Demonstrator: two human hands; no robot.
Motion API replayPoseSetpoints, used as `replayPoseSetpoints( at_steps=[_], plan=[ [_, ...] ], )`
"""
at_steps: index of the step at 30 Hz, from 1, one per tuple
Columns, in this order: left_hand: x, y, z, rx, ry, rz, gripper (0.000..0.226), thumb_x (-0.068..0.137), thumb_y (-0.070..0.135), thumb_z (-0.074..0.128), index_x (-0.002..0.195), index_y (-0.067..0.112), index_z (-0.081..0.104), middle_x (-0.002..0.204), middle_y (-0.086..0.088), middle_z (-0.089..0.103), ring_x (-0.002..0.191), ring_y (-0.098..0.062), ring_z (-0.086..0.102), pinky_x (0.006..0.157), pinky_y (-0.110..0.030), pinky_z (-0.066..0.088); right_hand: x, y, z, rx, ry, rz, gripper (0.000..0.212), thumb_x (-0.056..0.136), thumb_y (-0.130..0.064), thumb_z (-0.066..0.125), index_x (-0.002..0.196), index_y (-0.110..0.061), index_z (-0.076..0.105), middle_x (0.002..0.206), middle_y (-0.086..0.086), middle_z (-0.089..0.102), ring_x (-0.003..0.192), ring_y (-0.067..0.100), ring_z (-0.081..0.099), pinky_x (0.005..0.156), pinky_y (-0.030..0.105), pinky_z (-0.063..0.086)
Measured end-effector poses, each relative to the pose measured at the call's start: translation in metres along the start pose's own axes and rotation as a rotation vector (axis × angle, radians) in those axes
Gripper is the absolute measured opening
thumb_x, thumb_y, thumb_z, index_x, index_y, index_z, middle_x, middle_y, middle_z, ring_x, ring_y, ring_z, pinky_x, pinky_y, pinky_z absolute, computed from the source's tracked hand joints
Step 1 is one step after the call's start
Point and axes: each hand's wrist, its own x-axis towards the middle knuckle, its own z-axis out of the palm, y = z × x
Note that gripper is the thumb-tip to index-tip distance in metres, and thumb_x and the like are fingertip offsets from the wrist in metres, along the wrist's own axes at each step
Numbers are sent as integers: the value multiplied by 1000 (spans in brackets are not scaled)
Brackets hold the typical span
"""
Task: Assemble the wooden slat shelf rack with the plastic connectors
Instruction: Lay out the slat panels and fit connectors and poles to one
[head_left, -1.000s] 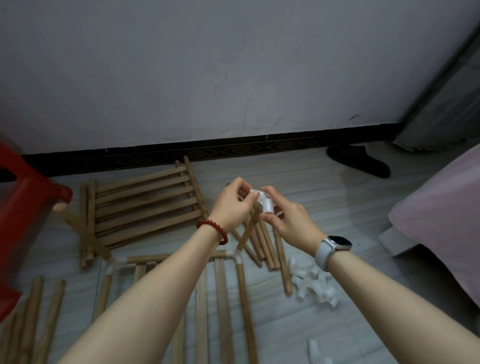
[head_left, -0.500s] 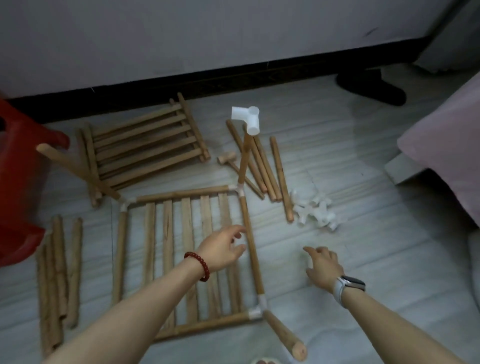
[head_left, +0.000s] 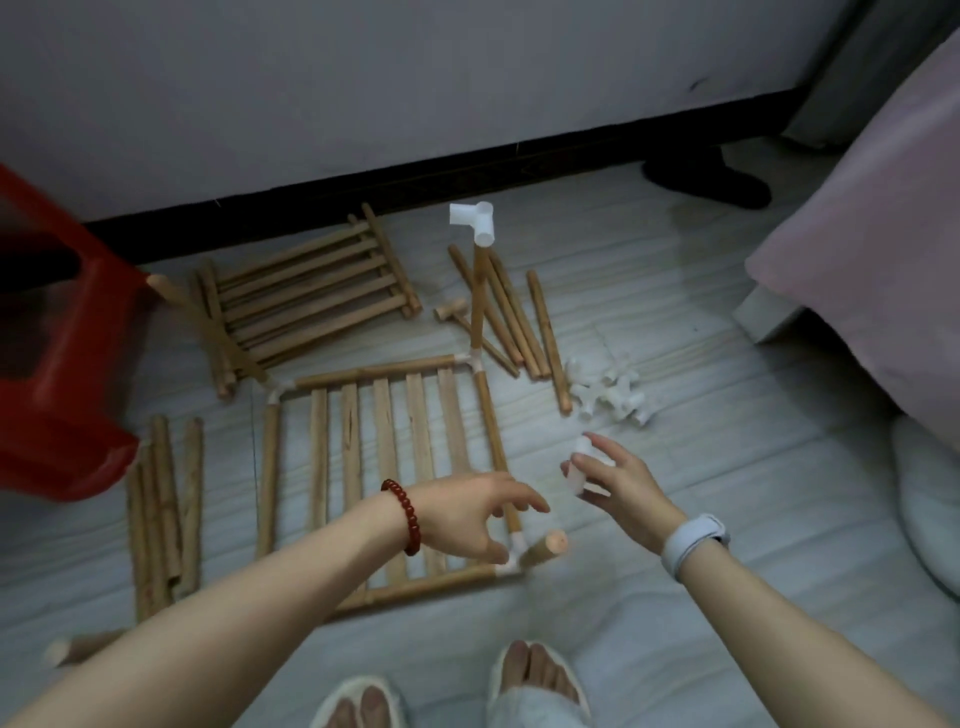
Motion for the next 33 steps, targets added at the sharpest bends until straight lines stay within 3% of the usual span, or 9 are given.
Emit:
replayPoseSetpoints(
  at_steps=[2,6,8,9,11,16,25,30,33],
  plan=[
    [-14,22,7,24,3,31,48,88,20,61,134,22,47,130,3,50,114,-15,52,94,-29,45,-31,-22,-1,63,-66,-61,19,90,-11,56,107,-20,56,99,5,69,89,14,59,74,26,43],
    [-25,43,20,56,277,48,23,93,19,54,115,17,61,113,1,65,102,-14,60,87,-29,47,-78,-45,-1,378,-130,-141,11,89,-8,52,86,-13,61,81,5,71,68,12,62,57,21,46],
    [-23,48,25,65,399,21,21,95,18,49,112,19,61,111,3,66,102,-14,59,82,-24,45,-97,-52,-1,434,-136,-191,8,83,-10,58,90,-10,61,84,9,69,69,13,65,56,20,52],
    [-19,50,27,41,454,5,20,95,18,47,111,19,60,112,3,66,103,-14,59,80,-22,44,-103,-54,-1,427,-136,-227,23,77,-13,64,100,-9,59,91,11,66,75,15,66,59,21,54],
    [-7,55,27,-28,522,-29,20,95,18,45,110,19,60,112,4,65,103,-16,59,82,-26,46,-115,-61,-5,354,-120,-276,54,69,-18,74,117,-8,53,102,15,63,88,20,64,64,25,56],
    [28,63,-6,15,511,-59,20,94,23,49,108,17,62,111,-1,66,104,-21,59,89,-36,47,-119,-79,-16,73,-17,-390,52,90,-2,54,139,-9,37,99,9,67,89,18,65,72,24,53],
    [59,60,-10,-156,586,-28,19,92,25,54,105,23,67,108,4,68,102,-15,60,90,-34,47,-100,-96,-16,-295,-70,-455,56,92,-1,53,141,-20,34,110,8,63,97,14,63,76,22,54],
    [55,54,-14,-106,520,15,21,91,28,57,106,20,69,104,1,69,100,-15,61,89,-35,47,-96,-97,-19,-498,-62,-473,45,94,-10,53,128,-36,38,118,15,57,98,19,60,77,22,50],
    [52,51,-18,-120,501,34,20,91,27,57,105,20,70,103,2,70,99,-13,61,90,-35,47,-97,-100,-21,-760,-9,-539,49,93,-20,55,137,-31,36,118,5,52,106,18,53,87,25,44]
  ],
)
